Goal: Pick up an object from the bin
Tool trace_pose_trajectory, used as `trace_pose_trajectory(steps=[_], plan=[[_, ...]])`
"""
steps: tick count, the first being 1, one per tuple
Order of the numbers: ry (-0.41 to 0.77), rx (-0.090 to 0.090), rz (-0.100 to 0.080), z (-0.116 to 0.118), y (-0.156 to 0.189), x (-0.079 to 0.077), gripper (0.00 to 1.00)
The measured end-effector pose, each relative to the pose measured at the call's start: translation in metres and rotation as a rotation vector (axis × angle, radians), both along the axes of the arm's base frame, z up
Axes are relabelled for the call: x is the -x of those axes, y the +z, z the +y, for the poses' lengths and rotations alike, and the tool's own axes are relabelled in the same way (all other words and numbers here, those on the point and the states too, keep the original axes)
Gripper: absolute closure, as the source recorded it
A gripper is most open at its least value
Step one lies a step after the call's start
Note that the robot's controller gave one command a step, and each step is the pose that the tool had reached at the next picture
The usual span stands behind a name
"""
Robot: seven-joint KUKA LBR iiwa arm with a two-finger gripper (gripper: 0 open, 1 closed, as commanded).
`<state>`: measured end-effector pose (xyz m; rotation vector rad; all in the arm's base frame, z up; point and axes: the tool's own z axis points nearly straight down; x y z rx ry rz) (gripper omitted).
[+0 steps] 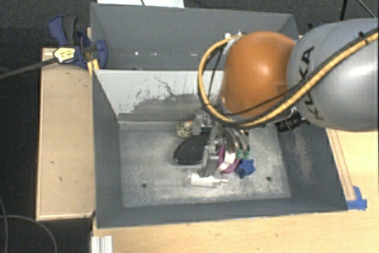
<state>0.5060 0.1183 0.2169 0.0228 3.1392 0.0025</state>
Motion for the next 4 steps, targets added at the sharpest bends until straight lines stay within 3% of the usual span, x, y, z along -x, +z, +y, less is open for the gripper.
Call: trace_pose_trajectory(steps=[1, 2, 3, 4], plan=[[-0.202, 0.0, 0.002, -0.024, -0.121, 0.012, 0.0], [-0.478, -0.011, -0.02, -0.016, -0.14, -0.006, 0.0], [-0.481, -0.014, -0.029, -0.016, -0.137, -0.009, 1.0], [-0.478, -0.009, -0.01, -0.015, -0.142, -0.003, 0.0]])
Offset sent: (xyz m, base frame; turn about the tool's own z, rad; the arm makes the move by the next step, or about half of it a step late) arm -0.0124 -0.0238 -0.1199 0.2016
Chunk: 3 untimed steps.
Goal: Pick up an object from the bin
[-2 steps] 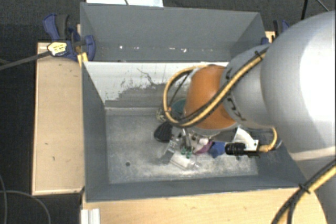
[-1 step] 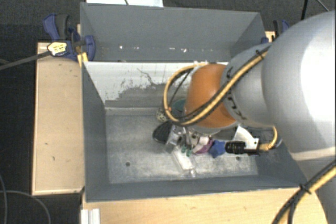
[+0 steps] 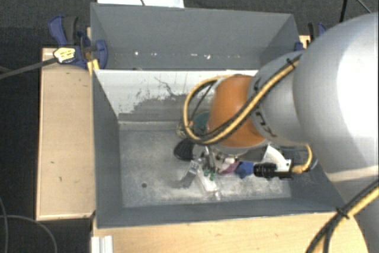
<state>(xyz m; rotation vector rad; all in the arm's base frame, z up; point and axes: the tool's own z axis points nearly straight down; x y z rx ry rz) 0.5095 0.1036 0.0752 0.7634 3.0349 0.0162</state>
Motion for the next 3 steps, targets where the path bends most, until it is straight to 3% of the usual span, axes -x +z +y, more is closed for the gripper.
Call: trace_pose_trajectory(steps=[1, 2, 3], plan=[[0.106, 0.004, 0.005, -0.018, -0.002, -0.047, 0.0], [0.106, 0.003, 0.004, -0.017, 0.0, -0.047, 1.0], [0.101, 0.006, 0.005, 0.001, 0.163, -0.031, 1.0]])
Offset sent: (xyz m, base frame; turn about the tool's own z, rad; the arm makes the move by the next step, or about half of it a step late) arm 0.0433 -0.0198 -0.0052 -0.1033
